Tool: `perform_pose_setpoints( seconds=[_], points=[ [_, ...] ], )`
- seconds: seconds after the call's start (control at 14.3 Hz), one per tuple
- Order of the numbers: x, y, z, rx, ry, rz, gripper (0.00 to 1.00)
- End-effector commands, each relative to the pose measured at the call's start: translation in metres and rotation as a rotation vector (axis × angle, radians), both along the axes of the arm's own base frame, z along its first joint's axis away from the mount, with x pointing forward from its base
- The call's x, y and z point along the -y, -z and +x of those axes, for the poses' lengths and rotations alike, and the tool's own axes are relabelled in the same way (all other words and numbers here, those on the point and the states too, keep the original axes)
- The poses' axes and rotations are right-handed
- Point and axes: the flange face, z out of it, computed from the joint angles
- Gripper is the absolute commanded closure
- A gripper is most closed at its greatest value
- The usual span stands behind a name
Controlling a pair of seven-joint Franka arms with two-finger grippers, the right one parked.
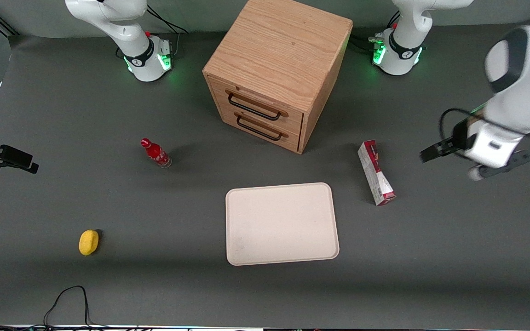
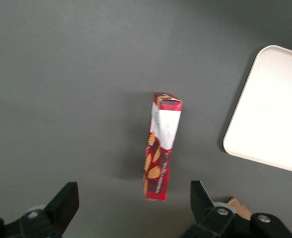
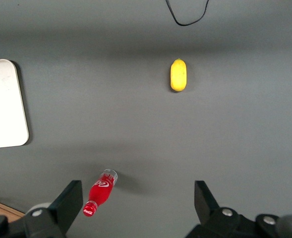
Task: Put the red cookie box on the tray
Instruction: 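Lower the open left gripper over the cookie box and close on it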
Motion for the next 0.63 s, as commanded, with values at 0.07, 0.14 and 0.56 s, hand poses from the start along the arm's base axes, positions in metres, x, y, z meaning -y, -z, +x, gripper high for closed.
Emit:
perform_pose_setpoints(
  seconds=[0.07, 0.14, 0.56],
  points=[
    [0.023, 0.069, -0.002, 0.018, -0.036, 0.052, 0.00],
    [0.023, 0.095, -0.006, 0.036, -0.055, 0.051, 0.00],
    [0.065, 0.201, -0.030, 0.049, -0.043, 0.177, 0.00]
  ],
)
